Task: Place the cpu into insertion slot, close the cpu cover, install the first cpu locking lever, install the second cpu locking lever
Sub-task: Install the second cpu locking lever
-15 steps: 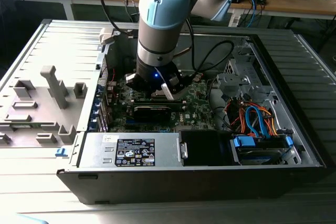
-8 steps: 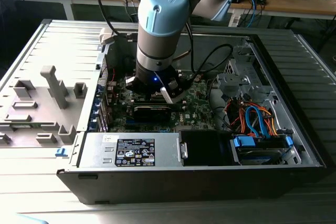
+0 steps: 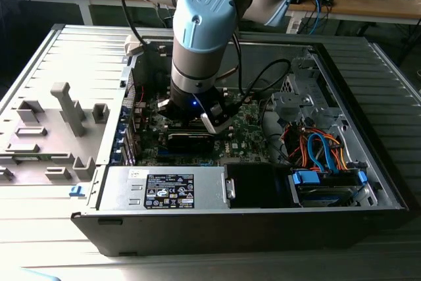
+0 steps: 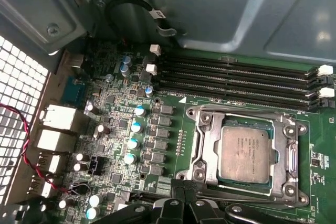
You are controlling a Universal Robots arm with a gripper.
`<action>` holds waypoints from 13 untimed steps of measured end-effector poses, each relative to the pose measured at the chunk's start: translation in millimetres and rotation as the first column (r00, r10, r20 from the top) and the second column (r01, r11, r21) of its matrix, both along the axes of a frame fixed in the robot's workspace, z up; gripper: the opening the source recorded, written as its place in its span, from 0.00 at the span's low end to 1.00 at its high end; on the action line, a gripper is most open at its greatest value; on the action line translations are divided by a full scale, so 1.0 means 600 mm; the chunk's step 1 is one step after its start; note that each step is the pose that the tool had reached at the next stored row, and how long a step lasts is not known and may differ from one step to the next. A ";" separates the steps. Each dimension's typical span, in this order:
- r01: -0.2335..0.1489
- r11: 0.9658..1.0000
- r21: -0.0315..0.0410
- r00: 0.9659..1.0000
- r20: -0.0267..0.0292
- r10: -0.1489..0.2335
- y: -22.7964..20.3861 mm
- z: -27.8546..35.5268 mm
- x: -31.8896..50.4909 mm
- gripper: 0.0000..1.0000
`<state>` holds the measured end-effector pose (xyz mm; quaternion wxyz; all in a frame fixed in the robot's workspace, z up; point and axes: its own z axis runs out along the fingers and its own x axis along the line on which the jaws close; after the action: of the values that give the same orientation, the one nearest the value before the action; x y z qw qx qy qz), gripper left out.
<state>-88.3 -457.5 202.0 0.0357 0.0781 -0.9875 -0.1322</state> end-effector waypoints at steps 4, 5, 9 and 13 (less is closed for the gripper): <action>-0.002 1.000 0.004 1.000 0.000 0.002 0.0017 -0.001 0.000 0.11; -0.002 1.000 0.006 1.000 0.000 0.002 0.0025 -0.001 0.000 0.11; -0.008 1.000 0.013 1.000 0.000 0.008 0.0107 -0.003 0.000 0.11; -0.010 1.000 0.029 1.000 0.000 0.010 0.0108 -0.004 0.000 0.11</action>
<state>-88.3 -451.0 199.4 0.0352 0.0835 -0.9851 -0.1462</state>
